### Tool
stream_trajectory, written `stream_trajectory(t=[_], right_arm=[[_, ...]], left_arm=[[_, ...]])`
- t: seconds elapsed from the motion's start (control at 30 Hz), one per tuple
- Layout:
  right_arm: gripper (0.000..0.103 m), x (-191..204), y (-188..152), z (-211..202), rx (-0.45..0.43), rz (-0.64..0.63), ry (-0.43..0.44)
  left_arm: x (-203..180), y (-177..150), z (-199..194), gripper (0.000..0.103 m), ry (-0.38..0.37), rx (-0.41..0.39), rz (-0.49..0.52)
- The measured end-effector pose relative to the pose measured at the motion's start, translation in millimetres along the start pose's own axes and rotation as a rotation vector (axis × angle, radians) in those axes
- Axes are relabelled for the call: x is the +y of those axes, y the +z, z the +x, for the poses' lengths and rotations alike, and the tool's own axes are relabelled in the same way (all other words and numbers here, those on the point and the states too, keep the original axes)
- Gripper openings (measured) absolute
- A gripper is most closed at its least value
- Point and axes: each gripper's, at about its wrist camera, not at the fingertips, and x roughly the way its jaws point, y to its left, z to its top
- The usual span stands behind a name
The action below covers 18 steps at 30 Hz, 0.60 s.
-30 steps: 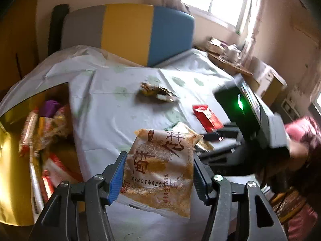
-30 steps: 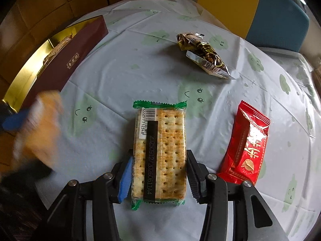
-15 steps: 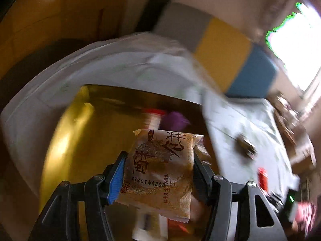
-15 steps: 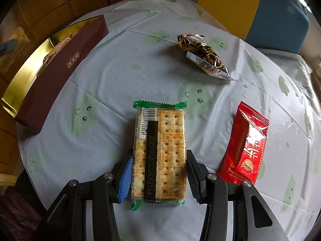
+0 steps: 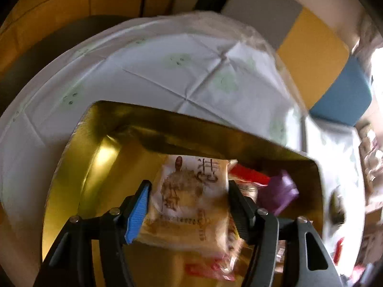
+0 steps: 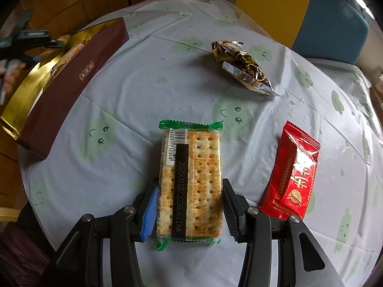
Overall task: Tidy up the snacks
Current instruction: 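Carry the pastry bag into the gold tray and release it with the left tool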
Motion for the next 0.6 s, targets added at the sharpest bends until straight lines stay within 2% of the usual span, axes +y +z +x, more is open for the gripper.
stream_trajectory(t=[0.07,0.17,0.33,0.6], right_arm=[[0.049,0,0,0,0.0,0.0,0.0],[0.049,0,1,1,0.001,-0.003,-0.002],[0.049,0,1,2,0.001,-0.01,-0.008],[0.049,3,0,1,-0.005,-0.02,-0.021]], left_arm=[[3,-2,-1,0.066,0.028,-0.013,-0.015],[3,-7,-9,0.067,0.029,-0.04,-0.015],[3,-25,-34,0.067,0.105,-0.096,0.015],[-13,-66,-74,0.067,0.08,-0.17,0.123]])
